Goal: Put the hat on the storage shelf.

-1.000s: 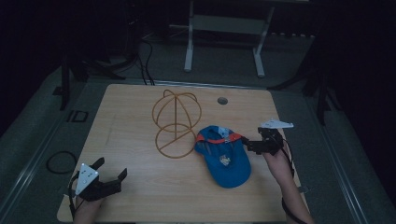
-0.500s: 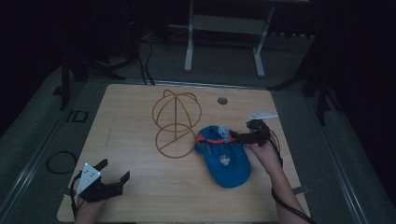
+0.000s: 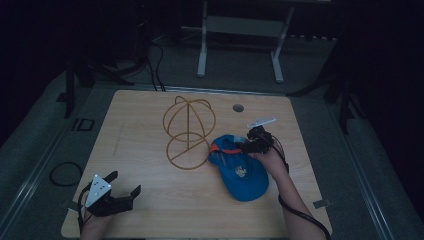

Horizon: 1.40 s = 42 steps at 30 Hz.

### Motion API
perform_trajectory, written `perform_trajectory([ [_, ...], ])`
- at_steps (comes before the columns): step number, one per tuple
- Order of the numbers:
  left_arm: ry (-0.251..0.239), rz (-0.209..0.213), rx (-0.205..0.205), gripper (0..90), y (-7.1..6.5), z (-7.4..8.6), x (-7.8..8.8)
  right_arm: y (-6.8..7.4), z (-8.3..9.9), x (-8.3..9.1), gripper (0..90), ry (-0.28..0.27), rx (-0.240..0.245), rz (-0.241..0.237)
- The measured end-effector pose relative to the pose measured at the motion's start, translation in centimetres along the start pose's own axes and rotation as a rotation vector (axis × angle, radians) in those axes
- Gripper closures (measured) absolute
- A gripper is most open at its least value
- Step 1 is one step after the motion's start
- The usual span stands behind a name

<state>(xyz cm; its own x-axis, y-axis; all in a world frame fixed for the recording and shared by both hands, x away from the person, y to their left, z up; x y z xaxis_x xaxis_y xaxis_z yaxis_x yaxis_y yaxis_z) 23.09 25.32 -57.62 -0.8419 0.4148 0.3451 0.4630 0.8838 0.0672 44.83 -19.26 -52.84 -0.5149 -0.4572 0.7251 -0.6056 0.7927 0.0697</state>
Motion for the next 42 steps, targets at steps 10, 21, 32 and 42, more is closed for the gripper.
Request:
perform_trajectory([
  [10,0.02,0.007,0.0,4.2,0.0,0.1,-0.2,0.4,-0.6,-3.7,23.2,0.072,0.019,0.052],
  [21,0.024,0.005,0.009,4.2,0.2,0.2,-0.2,0.6,-0.1,-5.2,34.9,0.149,0.04,0.059],
  [32,0.045,-0.009,0.009,5.3,0.0,0.3,-0.5,0.7,0.4,-4.5,85.6,0.127,0.07,0.05],
  [42,0.087,0.014,0.039,5.3,0.0,0.4,-0.9,-0.1,0.8,-0.9,88.0,-0.002,0.021,0.079],
])
Point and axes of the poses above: each handheld gripper's, and its own axes: x roughly backward along the jaws, z roughly out of its underside, y roughly to its left, the point moved 2 cm from there along -x, roughly forward along the jaws, and after that the axes turned 6 degrees about -x, right-handed, at the moved point
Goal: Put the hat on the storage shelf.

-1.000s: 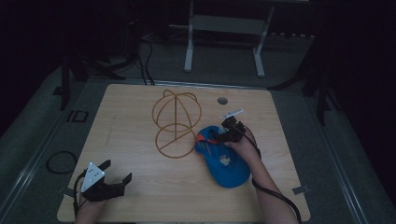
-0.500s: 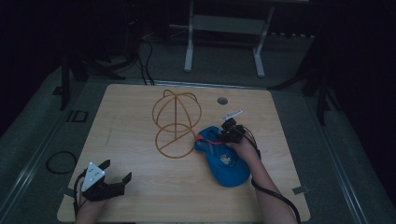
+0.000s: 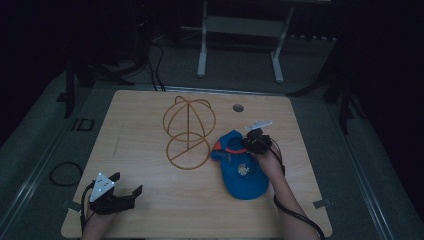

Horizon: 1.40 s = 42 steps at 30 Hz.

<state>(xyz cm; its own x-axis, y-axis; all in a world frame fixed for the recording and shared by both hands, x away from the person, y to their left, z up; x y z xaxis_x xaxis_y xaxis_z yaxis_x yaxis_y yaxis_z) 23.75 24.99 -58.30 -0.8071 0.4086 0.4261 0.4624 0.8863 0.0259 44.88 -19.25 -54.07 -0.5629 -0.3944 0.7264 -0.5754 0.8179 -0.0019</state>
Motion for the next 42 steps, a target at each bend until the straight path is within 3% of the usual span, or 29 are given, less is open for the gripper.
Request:
perform_trajectory([
  [5,-0.01,0.019,0.017,5.3,-0.4,-0.4,0.0,-0.8,-0.1,3.6,88.0,-0.088,-0.056,0.007],
  [7,0.002,0.033,0.043,5.3,-0.6,-0.6,-0.1,-1.0,-0.3,5.3,88.0,-0.132,-0.069,0.02],
  [9,0.007,0.045,0.05,5.3,-0.7,-0.8,-0.2,-1.0,-0.4,6.8,88.1,-0.167,-0.067,0.051],
  [13,-0.004,0.046,0.04,5.3,-1.1,-1.3,-0.1,-0.9,-0.8,8.9,88.2,-0.214,-0.061,0.058],
  [17,-0.031,0.069,0.032,5.3,-1.8,-3.1,0.4,-0.9,-1.4,11.6,88.1,-0.272,-0.041,0.059],
  [22,-0.074,0.09,0.008,5.3,-2.6,-5.7,1.0,-0.5,-2.2,13.5,88.2,-0.313,-0.028,0.056],
  [26,-0.106,0.105,-0.035,5.3,-3.3,-8.4,1.5,-0.2,-2.6,15.0,88.2,-0.346,-0.026,0.06],
  [30,-0.134,0.126,-0.036,5.3,-3.9,-11.4,1.6,0.1,-2.9,15.9,88.2,-0.366,-0.023,0.064],
  [36,-0.134,0.163,-0.119,5.6,-5.9,-15.2,0.9,0.6,-3.1,16.5,88.2,-0.368,-0.012,0.06],
  [42,-0.137,0.217,-0.155,6.4,-7.6,-18.0,-0.8,1.2,-2.9,16.8,88.2,-0.383,-0.015,0.025],
])
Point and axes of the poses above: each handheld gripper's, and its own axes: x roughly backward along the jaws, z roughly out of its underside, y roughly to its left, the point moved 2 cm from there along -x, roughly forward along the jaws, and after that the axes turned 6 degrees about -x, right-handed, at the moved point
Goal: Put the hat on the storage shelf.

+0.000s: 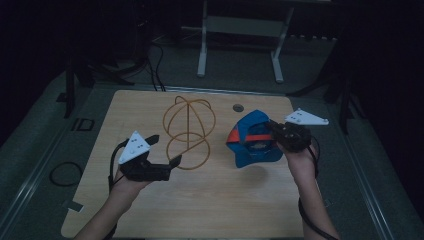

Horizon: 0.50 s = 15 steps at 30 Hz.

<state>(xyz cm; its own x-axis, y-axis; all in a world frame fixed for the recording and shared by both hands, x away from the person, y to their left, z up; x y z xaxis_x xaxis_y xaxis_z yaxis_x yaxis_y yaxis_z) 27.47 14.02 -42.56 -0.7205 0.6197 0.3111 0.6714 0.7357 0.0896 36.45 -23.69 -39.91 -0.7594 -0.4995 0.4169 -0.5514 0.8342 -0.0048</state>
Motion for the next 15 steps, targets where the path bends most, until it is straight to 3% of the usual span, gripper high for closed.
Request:
perform_trajectory([
  [15,0.019,0.118,-0.089,7.1,-3.2,-5.8,-5.8,0.9,-0.4,1.1,88.3,-0.031,0.022,-0.008],
])
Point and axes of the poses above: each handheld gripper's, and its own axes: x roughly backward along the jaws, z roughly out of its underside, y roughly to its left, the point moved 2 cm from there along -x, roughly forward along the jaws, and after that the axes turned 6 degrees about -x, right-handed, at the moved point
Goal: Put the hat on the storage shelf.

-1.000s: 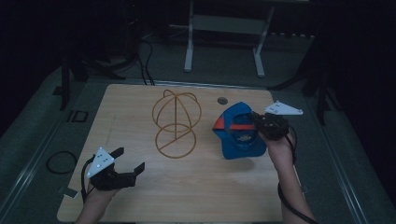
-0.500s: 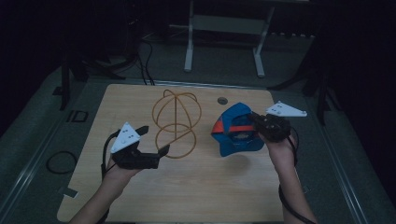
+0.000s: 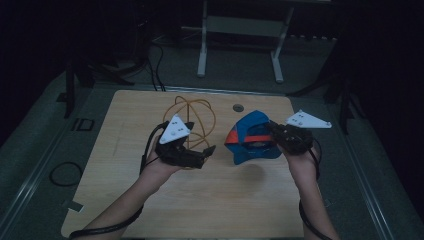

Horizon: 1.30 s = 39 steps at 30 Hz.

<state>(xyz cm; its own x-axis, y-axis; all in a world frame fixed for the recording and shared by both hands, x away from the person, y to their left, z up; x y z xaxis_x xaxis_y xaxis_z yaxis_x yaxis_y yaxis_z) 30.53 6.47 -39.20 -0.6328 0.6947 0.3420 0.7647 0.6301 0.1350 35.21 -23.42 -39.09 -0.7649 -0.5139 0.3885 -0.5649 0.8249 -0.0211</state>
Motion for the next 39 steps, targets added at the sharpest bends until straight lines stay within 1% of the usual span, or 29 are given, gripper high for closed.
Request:
perform_trajectory([
  [1,0.002,0.012,-0.006,7.2,-0.1,-0.4,-0.5,0.0,0.0,0.0,88.2,0.001,0.001,0.003],
  [3,0.005,0.018,-0.017,10.4,-0.4,-1.0,-1.5,0.0,0.1,0.0,88.2,0.006,-0.002,0.0],
  [5,0.016,0.03,-0.028,10.7,-0.7,-1.6,-2.5,0.0,0.2,0.0,88.2,0.007,-0.002,-0.002],
  [6,0.019,0.046,-0.031,11.2,-0.9,-2.0,-3.0,0.0,0.2,0.0,88.2,0.008,-0.002,-0.003],
  [8,0.023,0.065,-0.031,12.8,-1.2,-2.6,-3.9,0.1,0.3,0.0,88.2,0.01,0.0,-0.009],
  [10,0.039,0.079,-0.046,14.5,-1.5,-3.3,-4.9,0.2,0.3,0.0,88.2,0.011,0.005,-0.013],
  [12,0.056,0.081,-0.059,16.2,-1.7,-4.0,-5.8,0.3,0.2,0.1,88.2,0.008,0.005,-0.011],
  [14,0.077,0.071,-0.082,16.9,-1.9,-4.5,-6.8,0.4,0.2,0.1,88.3,0.006,0.008,-0.016],
  [15,0.091,0.073,-0.09,17.0,-2.0,-4.7,-7.3,0.4,0.2,0.1,88.2,0.005,0.01,-0.017],
  [16,0.091,0.073,-0.09,18.6,-2.0,-4.7,-7.3,0.4,0.2,0.1,88.2,0.005,0.01,-0.017],
  [17,0.106,0.064,-0.095,18.6,-2.1,-5.0,-8.2,0.5,0.2,0.1,88.2,0.004,0.012,-0.019],
  [18,0.113,0.063,-0.101,21.0,-2.1,-5.1,-8.7,0.6,0.2,0.1,88.2,0.005,0.013,-0.024],
  [19,0.126,0.067,-0.094,21.9,-2.1,-5.2,-9.1,0.6,0.2,0.1,88.2,0.007,0.015,-0.027],
  [20,0.135,0.082,-0.089,22.4,-2.2,-5.2,-9.5,0.7,0.2,0.1,88.2,0.004,0.013,-0.03],
  [21,0.142,0.072,-0.096,25.0,-2.3,-5.3,-9.9,0.7,0.2,0.1,88.2,0.004,0.013,-0.033],
  [22,0.155,0.076,-0.099,26.4,-2.3,-5.3,-10.3,0.7,0.2,0.1,88.2,0.003,0.012,-0.033],
  [23,0.171,0.082,-0.094,26.6,-2.3,-5.3,-10.7,0.7,0.2,0.1,88.2,0.001,0.013,-0.034],
  [24,0.193,0.079,-0.098,26.7,-2.4,-5.2,-11.1,0.8,0.2,0.1,88.2,-0.001,0.016,-0.035],
  [26,0.214,0.074,-0.107,33.1,-2.4,-5.2,-11.7,0.9,0.1,0.2,88.3,-0.001,0.016,-0.036],
  [27,0.227,0.074,-0.105,33.9,-2.4,-5.2,-11.9,0.9,0.1,0.2,88.2,-0.005,0.018,-0.04],
  [29,0.243,0.074,-0.109,40.7,-2.5,-5.2,-12.3,1.0,0.0,0.3,88.2,-0.006,0.023,-0.044],
  [33,0.262,0.068,-0.083,54.5,-2.3,-5.1,-12.8,1.2,0.0,0.3,88.2,-0.007,0.029,-0.042],
  [34,0.258,0.07,-0.067,58.8,-2.3,-5.1,-13.0,1.2,0.0,0.3,88.2,-0.007,0.026,-0.04],
  [35,0.26,0.072,-0.068,62.4,-2.3,-5.1,-13.0,1.2,0.1,0.2,88.2,-0.005,0.022,-0.043],
  [36,0.26,0.08,-0.074,66.4,-2.3,-5.0,-13.1,1.2,0.1,0.2,88.2,-0.006,0.022,-0.043],
  [37,0.26,0.077,-0.085,73.2,-2.3,-5.0,-13.1,1.3,0.1,0.2,88.2,-0.004,0.025,-0.043],
  [38,0.259,0.074,-0.09,78.0,-2.4,-5.0,-13.2,1.3,0.1,0.2,88.2,-0.005,0.027,-0.044],
  [39,0.259,0.084,-0.095,86.4,-2.4,-5.0,-13.2,1.4,0.2,0.2,88.2,-0.007,0.023,-0.048],
])
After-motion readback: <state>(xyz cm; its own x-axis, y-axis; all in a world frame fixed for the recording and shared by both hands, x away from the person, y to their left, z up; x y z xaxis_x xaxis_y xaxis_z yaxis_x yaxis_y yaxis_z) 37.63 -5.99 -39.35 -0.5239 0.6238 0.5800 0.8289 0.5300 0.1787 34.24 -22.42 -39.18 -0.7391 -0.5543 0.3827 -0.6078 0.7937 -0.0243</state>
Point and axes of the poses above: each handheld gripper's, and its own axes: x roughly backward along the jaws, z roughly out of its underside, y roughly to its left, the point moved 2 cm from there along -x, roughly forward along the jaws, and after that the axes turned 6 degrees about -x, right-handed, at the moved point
